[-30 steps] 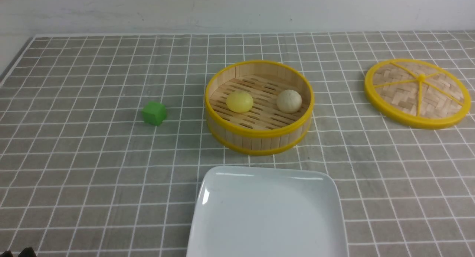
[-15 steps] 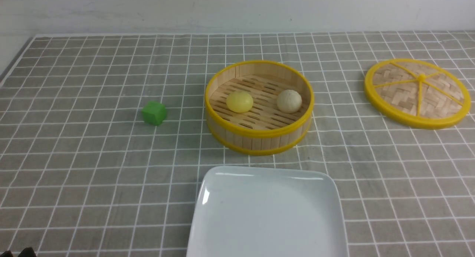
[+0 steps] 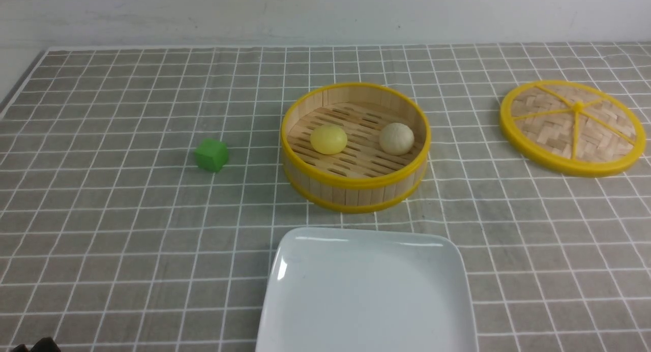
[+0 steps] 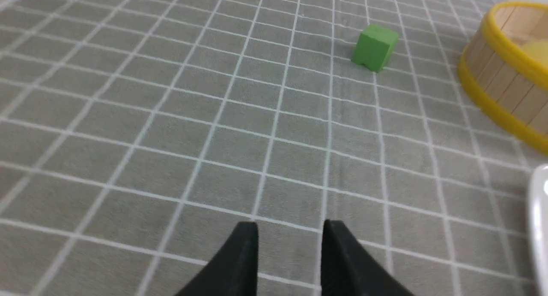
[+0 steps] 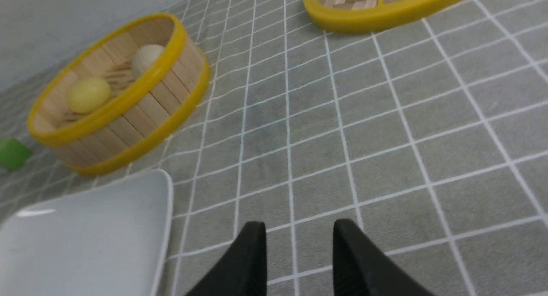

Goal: Put the steamed buns into the plate on the grey tablecloth.
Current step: 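Reach toward a bun in the bamboo steamer with the right gripper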

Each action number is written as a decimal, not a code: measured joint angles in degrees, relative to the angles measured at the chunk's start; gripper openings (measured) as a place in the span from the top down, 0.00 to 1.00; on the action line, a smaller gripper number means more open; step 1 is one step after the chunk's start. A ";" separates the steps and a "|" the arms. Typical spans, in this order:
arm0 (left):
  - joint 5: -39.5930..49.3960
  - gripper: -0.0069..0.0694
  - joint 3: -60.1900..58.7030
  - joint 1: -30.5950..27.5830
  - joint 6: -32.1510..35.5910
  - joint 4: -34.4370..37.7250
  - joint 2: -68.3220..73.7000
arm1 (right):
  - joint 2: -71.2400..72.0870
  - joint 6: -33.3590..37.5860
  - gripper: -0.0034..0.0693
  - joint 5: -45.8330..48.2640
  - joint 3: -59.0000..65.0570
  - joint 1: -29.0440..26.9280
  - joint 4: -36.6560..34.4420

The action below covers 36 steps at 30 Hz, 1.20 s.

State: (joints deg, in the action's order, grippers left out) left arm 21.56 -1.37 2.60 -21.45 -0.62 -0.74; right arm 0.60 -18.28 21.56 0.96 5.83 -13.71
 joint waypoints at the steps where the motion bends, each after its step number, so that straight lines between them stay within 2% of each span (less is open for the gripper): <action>1: -0.02 0.59 0.00 0.00 -2.54 2.68 0.00 | 0.00 -0.34 0.62 -0.07 0.05 0.00 -0.69; 5: -0.02 0.59 0.00 0.00 -10.22 9.15 0.00 | 0.00 -0.73 0.62 -1.27 0.24 0.00 -2.06; 10: -0.02 0.59 0.00 0.00 -15.68 10.80 0.00 | 0.00 -0.94 0.62 -3.16 0.43 0.00 -5.45; 13: -0.08 0.59 -0.06 0.00 -19.21 12.67 0.00 | 0.00 -0.94 0.62 -6.93 0.43 0.00 -8.06; 15: -1.05 0.59 -0.17 0.00 -20.57 13.23 0.00 | 0.00 -0.94 0.64 -12.91 0.48 0.00 -8.68; 18: -3.63 0.59 -0.22 0.00 -21.13 13.86 0.00 | -0.18 -0.62 0.72 -16.88 -1.15 0.00 -8.28; 21: -5.81 0.59 -0.22 0.00 -21.19 14.03 0.00 | -3.99 3.08 0.89 -16.15 -6.55 0.00 -5.01; 23: -6.43 0.59 -0.22 0.00 -21.25 14.09 0.00 | -7.52 5.58 0.95 -13.31 -10.10 0.00 -2.80; 24: -6.43 0.59 -0.22 0.00 -21.32 14.15 0.00 | -11.51 7.37 0.97 -8.37 -13.82 0.00 -1.36; 26: -6.43 0.59 -0.22 0.00 -21.36 14.21 0.00 | -22.00 9.38 0.97 2.18 -19.18 0.00 -0.36; 27: -6.43 0.59 -0.22 0.00 -21.36 14.21 0.00 | -22.00 9.47 0.97 2.18 -19.18 0.00 -0.36; 28: -6.43 0.59 -0.22 0.00 -21.36 14.21 0.00 | -26.02 9.94 0.97 6.89 -21.27 0.00 -0.36; 30: -6.43 0.59 -0.22 0.00 -21.36 14.21 0.00 | -40.24 12.82 0.96 16.60 -26.42 0.00 -1.71; 33: -6.87 0.59 -0.24 0.00 -21.31 14.21 0.00 | -50.95 19.61 0.95 22.91 -32.01 0.00 -4.85; 36: -7.92 0.59 -0.29 0.00 -20.89 14.21 0.00 | -62.96 30.57 0.90 29.81 -41.10 0.00 -11.78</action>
State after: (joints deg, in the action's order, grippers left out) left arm 13.64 -1.66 2.60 -42.34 13.59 -0.74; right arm -62.36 12.29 51.37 -40.14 5.83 -25.49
